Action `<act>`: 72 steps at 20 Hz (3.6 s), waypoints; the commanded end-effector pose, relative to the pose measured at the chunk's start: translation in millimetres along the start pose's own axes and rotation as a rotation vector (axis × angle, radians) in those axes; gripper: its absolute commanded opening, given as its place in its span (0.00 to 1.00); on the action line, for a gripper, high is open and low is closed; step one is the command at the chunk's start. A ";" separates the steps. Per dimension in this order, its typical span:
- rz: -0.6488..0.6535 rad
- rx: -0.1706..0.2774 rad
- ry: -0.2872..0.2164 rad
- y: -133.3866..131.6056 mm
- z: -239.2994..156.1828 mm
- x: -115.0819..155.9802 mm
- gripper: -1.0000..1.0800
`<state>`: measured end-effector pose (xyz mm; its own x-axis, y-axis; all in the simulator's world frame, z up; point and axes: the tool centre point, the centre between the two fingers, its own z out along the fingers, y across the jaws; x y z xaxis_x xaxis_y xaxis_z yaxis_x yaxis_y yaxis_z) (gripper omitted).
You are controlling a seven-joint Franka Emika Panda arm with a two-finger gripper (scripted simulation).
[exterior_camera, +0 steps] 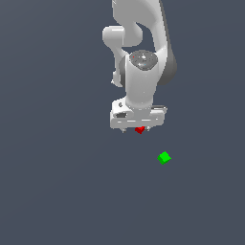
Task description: Stack the red cube on top of the green cube.
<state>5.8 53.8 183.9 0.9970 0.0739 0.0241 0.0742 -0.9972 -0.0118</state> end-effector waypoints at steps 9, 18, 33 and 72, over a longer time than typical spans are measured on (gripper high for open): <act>-0.061 0.000 -0.002 -8.1 8.7 -7.5 0.96; -0.274 0.000 -0.009 -32.4 38.8 -37.5 0.96; -0.706 0.000 -0.024 -58.1 100.0 -111.7 0.96; -0.781 -0.002 -0.028 -56.3 161.8 -127.0 0.00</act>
<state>-121.0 102.3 20.3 0.6567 0.7542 0.0000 0.7542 -0.6567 0.0007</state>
